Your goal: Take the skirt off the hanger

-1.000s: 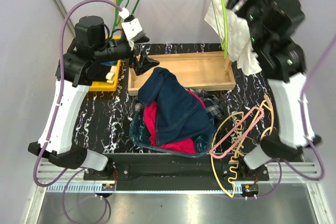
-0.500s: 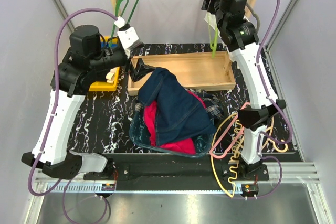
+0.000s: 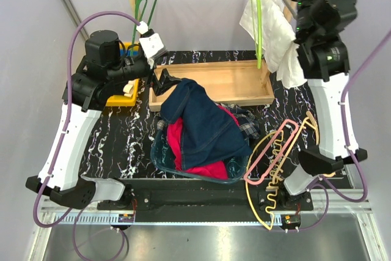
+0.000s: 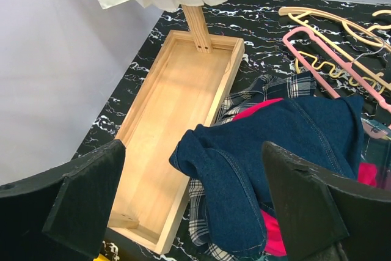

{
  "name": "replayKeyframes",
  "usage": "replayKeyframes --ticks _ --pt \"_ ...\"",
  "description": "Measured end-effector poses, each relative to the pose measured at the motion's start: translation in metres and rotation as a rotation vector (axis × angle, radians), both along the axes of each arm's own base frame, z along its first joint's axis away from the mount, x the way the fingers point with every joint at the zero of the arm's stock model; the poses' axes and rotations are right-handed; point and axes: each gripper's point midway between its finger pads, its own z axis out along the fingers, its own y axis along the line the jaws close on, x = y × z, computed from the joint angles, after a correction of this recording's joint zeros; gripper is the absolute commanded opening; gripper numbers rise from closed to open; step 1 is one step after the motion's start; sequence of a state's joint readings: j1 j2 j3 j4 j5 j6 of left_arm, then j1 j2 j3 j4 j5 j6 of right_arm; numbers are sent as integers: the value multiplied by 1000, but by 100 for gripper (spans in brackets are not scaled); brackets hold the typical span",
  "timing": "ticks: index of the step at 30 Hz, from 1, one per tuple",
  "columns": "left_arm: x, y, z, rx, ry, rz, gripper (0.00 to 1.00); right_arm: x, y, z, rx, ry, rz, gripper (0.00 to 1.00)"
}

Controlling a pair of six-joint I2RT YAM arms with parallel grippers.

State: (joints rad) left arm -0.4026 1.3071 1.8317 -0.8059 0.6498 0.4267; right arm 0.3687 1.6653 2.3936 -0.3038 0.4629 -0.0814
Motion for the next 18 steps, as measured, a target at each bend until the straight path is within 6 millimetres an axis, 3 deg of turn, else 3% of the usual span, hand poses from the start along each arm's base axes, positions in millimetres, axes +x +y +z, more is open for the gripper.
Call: replayKeyframes --ticks 3,6,13,18 --pt "0 0 0 1 -3 -1 99 -1 -33 -1 16 -5 -79 70" --pt "1 0 0 5 -9 -2 99 17 -46 -22 16 41 -118 70" --pt "2 1 0 12 -21 2 99 67 -39 -85 14 192 -96 69" --pt "2 2 1 16 -28 2 99 79 -37 -101 36 231 -67 65"
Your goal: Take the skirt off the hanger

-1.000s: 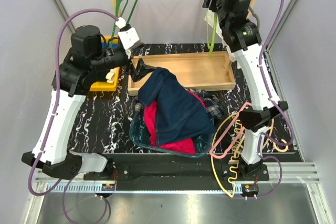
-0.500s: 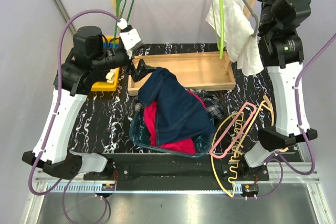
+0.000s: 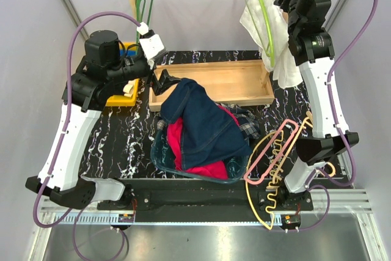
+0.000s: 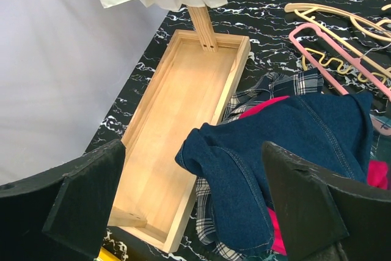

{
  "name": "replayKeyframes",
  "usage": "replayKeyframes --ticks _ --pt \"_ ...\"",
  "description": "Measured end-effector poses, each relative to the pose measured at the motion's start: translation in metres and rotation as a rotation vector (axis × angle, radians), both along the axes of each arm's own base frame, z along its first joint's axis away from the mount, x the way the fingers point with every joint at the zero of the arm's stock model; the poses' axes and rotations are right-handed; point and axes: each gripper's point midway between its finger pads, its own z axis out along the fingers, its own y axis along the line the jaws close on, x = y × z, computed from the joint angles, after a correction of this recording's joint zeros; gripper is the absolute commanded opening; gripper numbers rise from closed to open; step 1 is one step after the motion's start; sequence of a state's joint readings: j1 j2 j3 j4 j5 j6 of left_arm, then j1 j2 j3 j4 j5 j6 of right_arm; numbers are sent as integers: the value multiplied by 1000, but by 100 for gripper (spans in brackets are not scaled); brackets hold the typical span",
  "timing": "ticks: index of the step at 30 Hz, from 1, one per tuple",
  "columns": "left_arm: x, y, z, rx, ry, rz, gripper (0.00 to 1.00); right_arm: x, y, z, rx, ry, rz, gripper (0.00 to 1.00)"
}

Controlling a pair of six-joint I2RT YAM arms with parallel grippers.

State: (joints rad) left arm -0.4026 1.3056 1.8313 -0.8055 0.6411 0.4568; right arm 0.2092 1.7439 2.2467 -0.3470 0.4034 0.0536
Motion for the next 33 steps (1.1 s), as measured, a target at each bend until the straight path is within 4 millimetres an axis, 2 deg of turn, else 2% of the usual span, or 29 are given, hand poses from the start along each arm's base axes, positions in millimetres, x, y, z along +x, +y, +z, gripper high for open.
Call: replayKeyframes --ticks 3,6,10,16,19,23,28,33 --pt "0 1 0 3 -7 1 99 2 2 -1 28 -3 22 59" --pt "0 1 2 3 -16 2 99 7 1 -5 71 1 50 57" --pt "2 1 4 2 -30 6 99 18 5 -19 122 27 83 55" --pt "1 3 7 1 -42 12 99 36 16 -49 171 98 129 49" --pt "-1 4 8 0 -53 13 99 43 21 -60 187 127 148 42" --pt "-2 5 9 -3 -66 14 99 47 25 -64 199 147 164 30" --pt "0 4 8 -4 -73 15 99 44 25 -62 198 157 169 0" --pt "0 4 2 3 -65 15 99 42 23 -60 184 160 167 0"
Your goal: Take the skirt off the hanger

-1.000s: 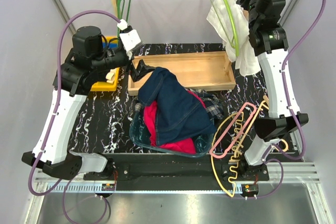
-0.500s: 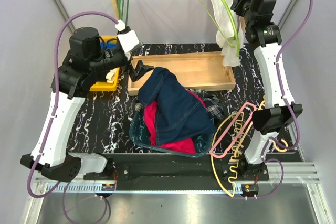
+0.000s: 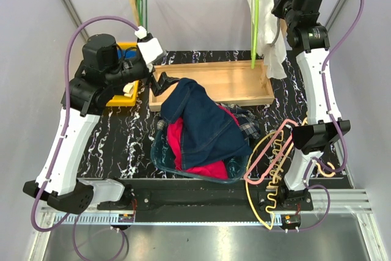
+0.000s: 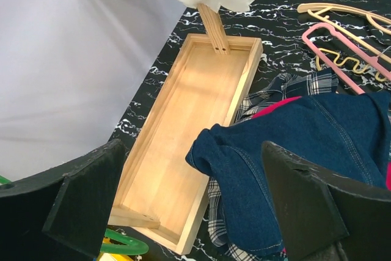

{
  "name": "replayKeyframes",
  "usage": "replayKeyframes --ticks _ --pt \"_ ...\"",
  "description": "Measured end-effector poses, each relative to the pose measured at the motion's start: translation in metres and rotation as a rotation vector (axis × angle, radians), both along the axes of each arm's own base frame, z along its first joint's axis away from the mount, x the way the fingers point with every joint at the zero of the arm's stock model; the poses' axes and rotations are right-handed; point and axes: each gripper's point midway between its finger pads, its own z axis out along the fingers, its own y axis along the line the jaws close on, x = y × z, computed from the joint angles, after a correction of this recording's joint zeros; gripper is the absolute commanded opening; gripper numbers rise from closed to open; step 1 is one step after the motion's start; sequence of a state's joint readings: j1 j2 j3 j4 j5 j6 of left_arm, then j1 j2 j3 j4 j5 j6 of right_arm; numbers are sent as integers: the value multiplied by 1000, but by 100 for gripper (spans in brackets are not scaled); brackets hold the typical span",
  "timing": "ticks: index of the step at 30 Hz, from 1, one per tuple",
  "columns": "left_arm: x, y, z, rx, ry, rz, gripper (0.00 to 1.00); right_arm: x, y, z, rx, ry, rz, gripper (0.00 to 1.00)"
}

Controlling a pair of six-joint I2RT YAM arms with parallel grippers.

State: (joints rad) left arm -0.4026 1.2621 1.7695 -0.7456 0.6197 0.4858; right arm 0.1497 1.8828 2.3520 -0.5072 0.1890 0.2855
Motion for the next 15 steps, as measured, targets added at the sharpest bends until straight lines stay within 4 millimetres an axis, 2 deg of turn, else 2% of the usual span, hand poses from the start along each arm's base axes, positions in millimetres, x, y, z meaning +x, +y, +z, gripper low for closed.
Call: replayKeyframes --ticks 7,15 --pt "2 -1 -1 -1 -4 -1 99 -8 4 10 -63 -5 48 0" --pt "3 -3 3 -21 -10 -4 99 -19 12 50 -146 -121 104 0"
